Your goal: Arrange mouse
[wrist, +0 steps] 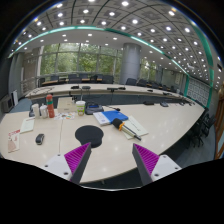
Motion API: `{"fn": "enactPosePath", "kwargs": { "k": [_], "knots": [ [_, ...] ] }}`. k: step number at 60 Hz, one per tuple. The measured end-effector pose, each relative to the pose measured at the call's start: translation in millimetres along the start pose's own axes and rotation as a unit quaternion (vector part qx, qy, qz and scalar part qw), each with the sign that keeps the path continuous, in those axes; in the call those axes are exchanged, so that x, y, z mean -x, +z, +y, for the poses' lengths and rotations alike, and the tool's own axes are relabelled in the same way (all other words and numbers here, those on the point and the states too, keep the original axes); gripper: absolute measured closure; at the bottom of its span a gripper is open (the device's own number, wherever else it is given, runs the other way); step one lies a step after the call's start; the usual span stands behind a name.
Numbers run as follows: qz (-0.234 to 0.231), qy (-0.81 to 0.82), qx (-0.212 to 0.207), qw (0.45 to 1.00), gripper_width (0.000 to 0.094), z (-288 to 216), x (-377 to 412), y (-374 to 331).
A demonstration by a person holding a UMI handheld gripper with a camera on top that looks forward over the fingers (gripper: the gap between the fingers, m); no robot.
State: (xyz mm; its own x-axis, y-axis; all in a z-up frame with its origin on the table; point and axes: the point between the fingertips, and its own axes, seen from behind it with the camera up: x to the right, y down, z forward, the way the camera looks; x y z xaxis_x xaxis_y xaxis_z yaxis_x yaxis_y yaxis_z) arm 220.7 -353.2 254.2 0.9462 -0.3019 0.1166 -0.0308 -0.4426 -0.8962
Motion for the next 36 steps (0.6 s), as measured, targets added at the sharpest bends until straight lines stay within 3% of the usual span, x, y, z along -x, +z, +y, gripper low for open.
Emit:
{"fn": "enactPosePath", "kwargs": {
  "k": [10, 23, 36],
  "knots": [
    [-0.009, -0.005, 0.011, 1.000, 0.0082, 17.1, 19.9, -5.6],
    [-0.029, -0.020, 0.045, 0.998, 0.0081, 74.8, 71.1, -12.3],
    [-0.090, -0.011, 0.077, 0.993, 0.0084, 130.7, 202.6, 8.4]
  ]
}}
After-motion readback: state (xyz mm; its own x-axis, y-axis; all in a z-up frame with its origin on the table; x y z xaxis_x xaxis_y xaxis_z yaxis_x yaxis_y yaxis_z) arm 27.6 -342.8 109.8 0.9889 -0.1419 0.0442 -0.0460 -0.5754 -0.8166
